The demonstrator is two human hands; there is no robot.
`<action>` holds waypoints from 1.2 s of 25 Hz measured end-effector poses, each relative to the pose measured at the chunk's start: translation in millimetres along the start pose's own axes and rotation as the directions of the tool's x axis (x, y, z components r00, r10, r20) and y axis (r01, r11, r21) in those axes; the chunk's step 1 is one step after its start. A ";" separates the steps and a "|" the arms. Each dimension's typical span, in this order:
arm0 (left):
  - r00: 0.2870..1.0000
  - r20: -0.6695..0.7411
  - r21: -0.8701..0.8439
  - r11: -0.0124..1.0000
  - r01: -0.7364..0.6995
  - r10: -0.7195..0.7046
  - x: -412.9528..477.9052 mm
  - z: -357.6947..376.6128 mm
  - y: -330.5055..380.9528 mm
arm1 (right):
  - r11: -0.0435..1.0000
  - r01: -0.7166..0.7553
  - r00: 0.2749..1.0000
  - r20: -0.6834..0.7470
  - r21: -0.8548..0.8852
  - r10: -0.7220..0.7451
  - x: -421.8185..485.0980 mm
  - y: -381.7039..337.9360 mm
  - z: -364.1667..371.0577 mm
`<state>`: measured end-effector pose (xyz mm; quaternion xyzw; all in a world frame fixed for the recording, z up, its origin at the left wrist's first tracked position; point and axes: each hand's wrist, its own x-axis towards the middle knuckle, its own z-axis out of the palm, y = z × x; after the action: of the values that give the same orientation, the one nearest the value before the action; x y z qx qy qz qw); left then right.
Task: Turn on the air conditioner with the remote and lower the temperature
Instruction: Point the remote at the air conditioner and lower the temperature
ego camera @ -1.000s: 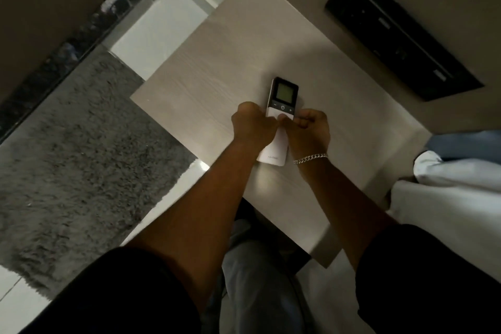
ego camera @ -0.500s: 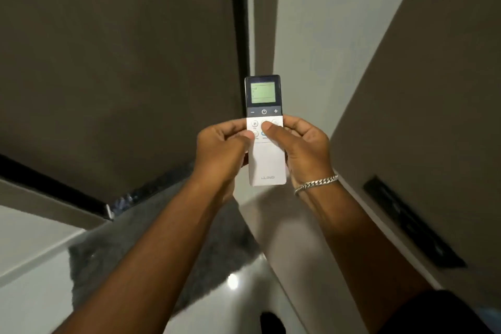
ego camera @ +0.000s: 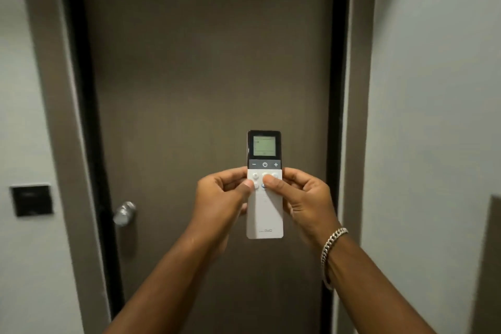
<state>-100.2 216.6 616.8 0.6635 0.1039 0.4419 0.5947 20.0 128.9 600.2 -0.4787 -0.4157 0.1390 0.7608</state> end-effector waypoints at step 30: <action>0.837 0.070 0.061 0.836 -0.546 0.542 48.8 -66.7 224.9 | 0.899 0.407 0.875 0.213 0.164 -0.435 71.5 -201.1 121.1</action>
<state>-206.1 234.5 831.0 0.6994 -0.0863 0.5715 0.4205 -66.2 145.5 829.4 -0.3115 -0.5918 0.0515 0.7416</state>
